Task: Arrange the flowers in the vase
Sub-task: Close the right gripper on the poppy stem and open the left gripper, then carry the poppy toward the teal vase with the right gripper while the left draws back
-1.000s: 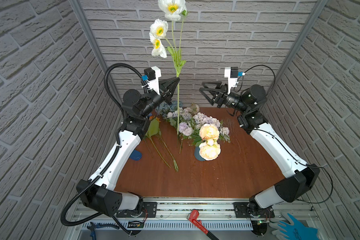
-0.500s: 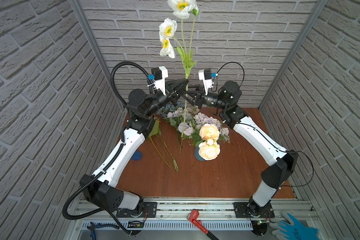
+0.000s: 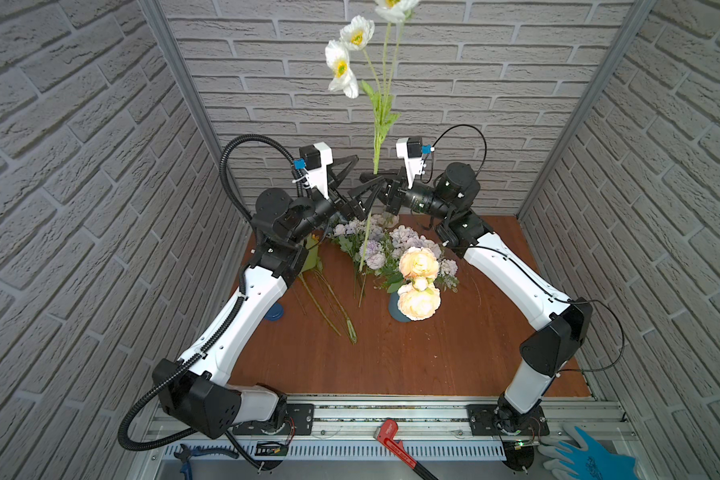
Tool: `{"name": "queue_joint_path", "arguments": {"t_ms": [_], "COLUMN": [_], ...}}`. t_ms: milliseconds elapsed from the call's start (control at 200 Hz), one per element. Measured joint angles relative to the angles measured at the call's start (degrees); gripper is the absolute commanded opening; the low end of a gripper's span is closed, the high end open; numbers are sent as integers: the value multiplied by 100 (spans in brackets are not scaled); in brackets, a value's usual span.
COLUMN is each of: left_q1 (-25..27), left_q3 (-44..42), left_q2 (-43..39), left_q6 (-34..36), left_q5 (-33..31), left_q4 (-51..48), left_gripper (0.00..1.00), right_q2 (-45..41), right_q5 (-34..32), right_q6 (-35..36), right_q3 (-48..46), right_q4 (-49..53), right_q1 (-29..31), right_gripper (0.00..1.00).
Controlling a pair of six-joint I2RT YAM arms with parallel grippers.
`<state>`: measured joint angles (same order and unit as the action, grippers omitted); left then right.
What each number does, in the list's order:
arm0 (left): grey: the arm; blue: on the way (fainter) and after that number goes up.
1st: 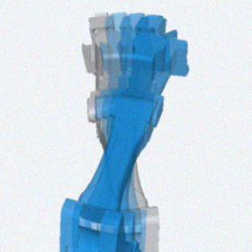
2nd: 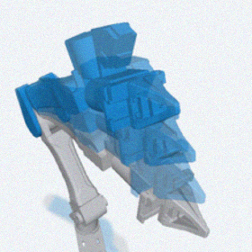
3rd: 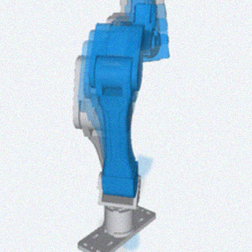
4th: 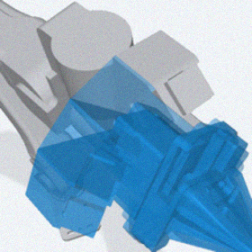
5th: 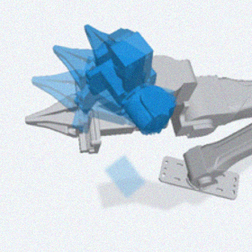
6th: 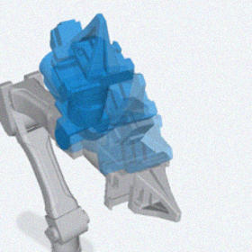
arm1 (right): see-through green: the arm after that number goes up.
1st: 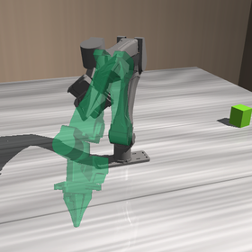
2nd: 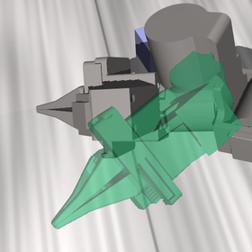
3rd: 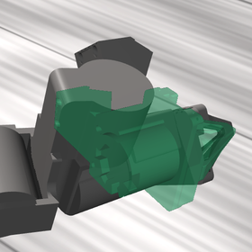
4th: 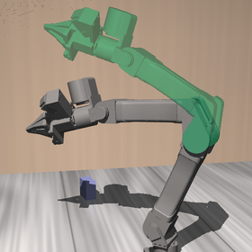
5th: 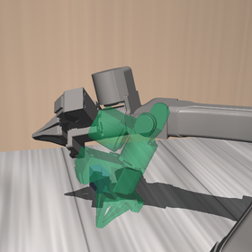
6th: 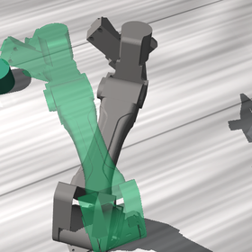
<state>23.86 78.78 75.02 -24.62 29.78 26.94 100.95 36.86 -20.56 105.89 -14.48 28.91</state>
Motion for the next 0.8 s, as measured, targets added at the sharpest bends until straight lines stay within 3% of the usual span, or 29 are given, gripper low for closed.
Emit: {"name": "queue_joint_path", "arguments": {"t_ms": [310,540,800], "left_q1": [-87,-98,-98], "left_q3": [-1641,-2664,-2771], "left_q2": [-953,-767,-240], "left_q6": [144,-162,-457], "left_q5": [-1069,-1537,-1829], "left_q4": [-79,-472,-656], "left_gripper": [98,98,98], "right_q2": [-341,-1488,-2988], "right_q5": [-675,-1423,-2321], "right_q6": [48,715,1587], "right_q3": [382,208,-671], "right_q4": [4,452,1432], "right_q1": [-439,-780,-1038], "right_gripper": [6,6,6]}}
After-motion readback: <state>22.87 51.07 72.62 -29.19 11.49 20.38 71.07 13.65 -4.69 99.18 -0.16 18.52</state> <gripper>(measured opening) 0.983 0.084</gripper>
